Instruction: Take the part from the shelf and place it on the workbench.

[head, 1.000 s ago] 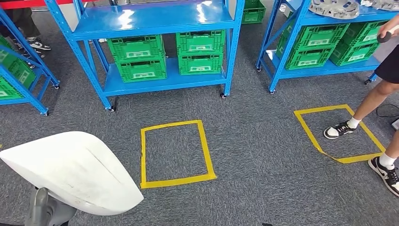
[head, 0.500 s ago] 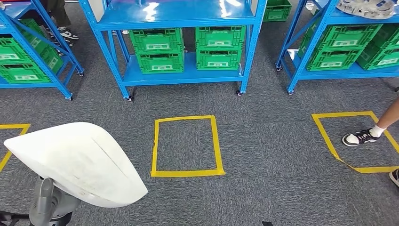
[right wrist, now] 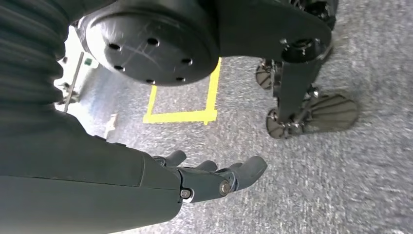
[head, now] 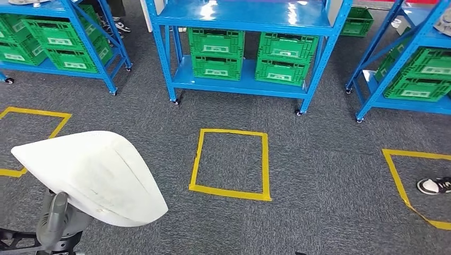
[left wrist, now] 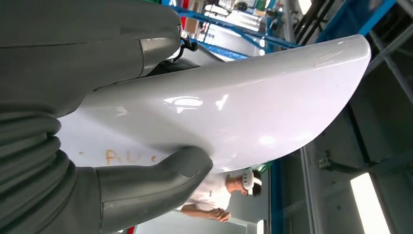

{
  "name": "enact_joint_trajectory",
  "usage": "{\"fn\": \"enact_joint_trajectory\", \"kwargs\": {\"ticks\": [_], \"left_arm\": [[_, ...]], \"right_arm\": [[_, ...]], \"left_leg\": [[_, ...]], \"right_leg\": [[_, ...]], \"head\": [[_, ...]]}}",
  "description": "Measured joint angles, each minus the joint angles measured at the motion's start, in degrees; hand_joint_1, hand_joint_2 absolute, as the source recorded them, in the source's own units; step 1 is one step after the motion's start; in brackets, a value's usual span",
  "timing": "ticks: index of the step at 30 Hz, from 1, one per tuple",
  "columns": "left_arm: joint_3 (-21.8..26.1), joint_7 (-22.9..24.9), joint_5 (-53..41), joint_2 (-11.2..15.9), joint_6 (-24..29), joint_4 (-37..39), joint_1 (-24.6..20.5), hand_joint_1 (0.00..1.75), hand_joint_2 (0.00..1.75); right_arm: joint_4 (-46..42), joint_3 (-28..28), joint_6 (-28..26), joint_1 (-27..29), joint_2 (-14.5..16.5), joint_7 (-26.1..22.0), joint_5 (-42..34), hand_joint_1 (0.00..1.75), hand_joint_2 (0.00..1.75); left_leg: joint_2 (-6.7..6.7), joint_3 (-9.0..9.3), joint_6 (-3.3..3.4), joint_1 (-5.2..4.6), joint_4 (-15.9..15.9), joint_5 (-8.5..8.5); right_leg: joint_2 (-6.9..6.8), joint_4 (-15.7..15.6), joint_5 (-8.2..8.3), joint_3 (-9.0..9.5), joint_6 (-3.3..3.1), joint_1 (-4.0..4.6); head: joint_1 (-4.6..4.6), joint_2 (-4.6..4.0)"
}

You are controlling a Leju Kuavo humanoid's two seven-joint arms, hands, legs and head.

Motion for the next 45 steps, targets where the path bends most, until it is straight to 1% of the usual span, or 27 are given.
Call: {"fn": "enact_joint_trajectory", "kwargs": {"ticks": [2,3,5,7,9,11,13,14,15,17,19,20,22,24,26,28,29,31,33,35,36,37,39,41,43,44,45], "left_arm": [[0.0,-0.7,-0.9,0.0,0.1,-0.1,-0.1,1.75,1.75],[0.0,-1.1,-1.5,0.0,0.1,-0.1,-0.1,1.75,1.75],[0.0,-2.3,-2.6,0.1,0.3,-0.1,0.3,1.75,1.75],[0.0,-3.2,-3.3,0.2,0.4,-0.1,0.6,1.75,1.75],[0.0,-3.7,-3.6,0.3,0.6,-0.1,0.9,1.75,1.75],[0.0,-4.0,-3.9,0.4,0.6,-0.1,1.1,1.75,1.75],[0.0,-4.1,-4.0,0.5,0.6,-0.2,1.4,1.75,1.75],[0.0,-4.1,-4.0,0.6,0.6,-0.2,1.5,1.75,1.75],[0.0,-4.2,-4.0,0.7,0.6,-0.3,1.6,1.75,1.75],[0.0,-4.2,-4.0,0.8,0.7,-0.3,1.7,1.75,1.75],[0.0,-4.6,-4.6,0.8,0.9,-0.3,2.1,1.75,1.75],[0.1,-5.0,-5.6,0.9,1.0,-0.4,2.7,1.75,1.75],[0.3,-6.1,-8.4,0.9,1.2,-0.9,4.2,1.75,1.75],[0.9,-7.3,-11.1,1.0,1.1,-1.9,6.0,1.75,1.75],[1.6,-8.6,-12.7,1.3,0.6,-2.9,7.6,1.75,1.75],[2.3,-10.3,-14.9,1.8,0.2,-3.3,8.8,1.75,1.75],[2.6,-11.4,-16.7,2.1,0.1,-3.3,9.2,1.75,1.75],[3.0,-13.4,-21.0,2.6,0.0,-3.6,9.4,1.75,1.75],[3.1,-14.3,-23.6,2.8,0.0,-3.9,9.4,1.75,1.75],[3.1,-14.2,-24.3,3.0,-0.1,-4.1,9.4,1.75,1.75],[3.1,-14.1,-24.3,3.3,-0.1,-4.2,9.4,1.75,1.75],[3.0,-14.0,-24.3,3.6,-0.2,-4.2,9.4,1.75,1.75],[2.9,-13.9,-24.0,4.4,-0.5,-4.2,9.4,1.75,1.75],[2.4,-13.4,-23.8,5.0,-0.8,-4.0,9.3,1.75,1.75],[1.4,-12.9,-23.7,5.3,-0.6,-3.6,9.6,1.75,1.75],[0.9,-12.7,-23.5,5.3,-0.4,-3.3,9.8,1.75,1.75],[0.4,-12.7,-23.2,5.4,-0.3,-3.1,10.0,1.75,1.75]], "right_arm": [[0.0,0.0,-0.3,0.1,0.0,0.5,0.2,0.00,1.75],[0.0,-0.1,-0.3,0.2,0.0,0.7,0.3,0.00,1.75],[0.0,-0.1,-0.3,0.4,0.0,0.7,0.8,0.00,1.75],[0.0,-0.1,-0.2,0.4,-0.1,0.7,1.3,0.00,1.75],[0.0,-0.1,-0.1,0.5,-0.2,0.6,1.5,0.00,1.75],[0.0,-0.1,-0.1,0.4,-0.4,0.5,1.6,0.00,1.75],[0.0,-0.1,0.0,0.3,-0.4,0.5,1.7,0.00,1.75],[0.0,-0.1,0.0,0.3,-0.4,0.5,1.7,0.00,1.75],[0.0,-0.1,0.0,0.4,-0.4,0.5,1.8,0.00,1.75],[0.0,-0.1,0.0,0.5,-0.4,0.5,1.8,0.00,1.75],[0.0,-0.1,0.7,0.6,-0.5,0.5,2.0,0.00,1.75],[0.0,0.0,1.5,0.6,-0.5,0.6,2.2,0.00,1.75],[0.0,0.1,3.6,0.6,-0.5,0.7,2.9,0.00,1.75],[0.0,0.3,4.9,0.6,-0.5,0.3,3.6,0.00,1.75],[0.0,0.8,5.7,0.6,-0.5,-0.5,4.5,0.00,1.75],[0.0,1.7,6.3,0.6,-0.6,-1.7,5.9,0.00,1.75],[0.0,2.3,6.7,0.5,-0.6,-2.6,6.4,0.00,1.75],[0.0,3.2,7.3,0.4,-0.6,-4.3,6.9,0.00,1.75],[0.0,3.8,7.6,0.5,-0.5,-5.3,7.0,0.00,1.75],[0.0,4.2,7.5,0.6,-0.5,-5.7,7.1,0.00,1.75],[0.0,4.3,7.3,0.6,-0.5,-5.8,7.1,0.00,1.75],[0.0,4.4,7.1,0.6,-0.5,-5.9,7.0,0.00,1.75],[0.0,4.4,6.8,0.6,-0.6,-6.2,6.8,0.00,1.75],[0.0,4.4,6.6,0.6,-0.7,-6.5,6.6,0.00,1.75],[0.0,4.4,6.2,0.5,-0.9,-6.6,6.5,0.00,1.75],[0.0,4.4,5.8,0.6,-1.0,-6.6,6.3,0.00,1.75],[0.0,4.4,5.5,0.6,-1.2,-6.5,6.0,0.00,1.75]], "left_leg": [[-1.23,-0.31,0.46,0.15,0.0,0.46],[-1.94,-0.53,0.55,0.13,0.0,0.60],[-3.57,-0.84,0.54,0.07,0.3,0.71],[-5.27,-0.96,0.39,0.09,0.6,0.75],[-6.78,-1.25,-0.08,0.13,0.9,0.77],[-8.18,-1.81,-0.95,0.26,1.0,1.01],[-9.33,-2.40,-1.86,0.43,0.7,1.43],[-8.56,-2.70,-2.14,0.39,0.9,1.28],[-6.94,-3.36,-2.38,0.29,2.0,0.46],[-2.74,-6.00,-2.80,0.18,8.0,-3.14],[-1.24,-9.05,-3.22,0.29,15.1,-6.41],[-1.09,-9.45,-3.32,0.33,16.4,-6.62],[-0.47,-6.76,-3.26,0.33,12.3,-4.06],[1.96,-2.23,-2.77,0.12,4.3,-1.08],[3.20,-0.38,-1.95,-0.19,0.6,-0.10],[1.80,-0.70,-1.15,-0.31,0.5,0.18],[1.10,-0.75,-0.79,-0.22,0.3,0.38],[-0.19,-0.67,-0.06,0.08,-0.1,0.89],[-1.48,-0.97,0.39,0.16,-0.1,1.21],[-3.10,-1.22,0.46,0.09,0.0,1.36],[-3.98,-1.30,0.41,0.07,0.2,1.41],[-4.82,-1.33,0.33,0.08,0.3,1.44],[-6.34,-1.48,-0.05,0.05,0.6,1.45],[-7.59,-1.84,-0.77,0.00,0.8,1.54],[-8.74,-2.35,-1.64,0.07,0.5,1.89],[-8.69,-2.57,-1.96,0.12,0.5,1.95],[-7.67,-3.03,-2.21,0.07,1.1,1.47]], "right_leg": [[3.38,6.4,-3.85,-2.79,0.35,-0.09],[4.14,10.2,-5.55,-4.50,0.39,-0.08],[4.60,13.6,-5.95,-6.00,0.26,-0.06],[5.42,8.6,-2.45,-3.50,-0.06,-0.13],[8.57,1.2,0.23,0.01,-0.44,-0.32],[10.34,-1.6,0.58,1.19,-0.73,-0.24],[8.87,-1.9,0.89,1.21,-1.27,-0.16],[8.02,-2.2,1.09,1.31,-1.70,-0.24],[7.10,-2.5,1.29,1.39,-2.13,-0.36],[5.18,-2.8,1.45,1.35,-2.69,-0.34],[3.27,-2.8,1.42,1.24,-2.84,-0.18],[2.35,-2.8,1.40,1.22,-2.85,-0.15],[0.70,-2.7,1.32,1.28,-2.76,-0.13],[-0.65,-2.5,1.05,1.40,-2.40,0.05],[-1.73,-2.3,0.82,1.53,-1.79,0.30],[-2.88,-2.4,0.75,1.78,-1.12,0.33],[-2.52,-2.1,0.47,1.87,-0.74,0.21],[0.48,0.8,-1.74,0.82,-0.14,-0.06],[3.77,7.8,-5.42,-2.32,0.08,-0.17],[4.53,13.2,-6.96,-4.97,0.04,-0.12],[4.68,13.1,-6.15,-5.02,-0.05,-0.10],[4.98,10.8,-4.40,-4.02,-0.22,-0.11],[7.11,3.1,-0.74,-0.50,-0.60,-0.18],[8.65,-1.4,0.58,1.39,-0.95,-0.14],[7.86,-1.9,0.68,1.41,-1.49,-0.04],[7.18,-2.1,0.91,1.47,-1.91,-0.08],[6.47,-2.4,1.15,1.53,-2.39,-0.17]], "head": [[0.27,0.00],[0.37,0.00],[0.41,0.00],[0.42,0.00],[0.40,0.00],[0.40,0.00],[0.41,0.00],[0.36,0.00],[0.21,0.00],[-0.09,0.00],[-0.21,0.00],[-0.21,0.00],[-0.21,0.00],[-0.19,0.00],[-0.15,0.00],[-0.13,0.00],[-0.12,0.00],[-0.03,0.00],[0.12,0.00],[0.19,0.00],[0.19,0.00],[0.19,0.00],[0.19,0.00],[0.16,0.00],[0.15,0.00],[0.15,0.00],[0.03,0.00]]}}
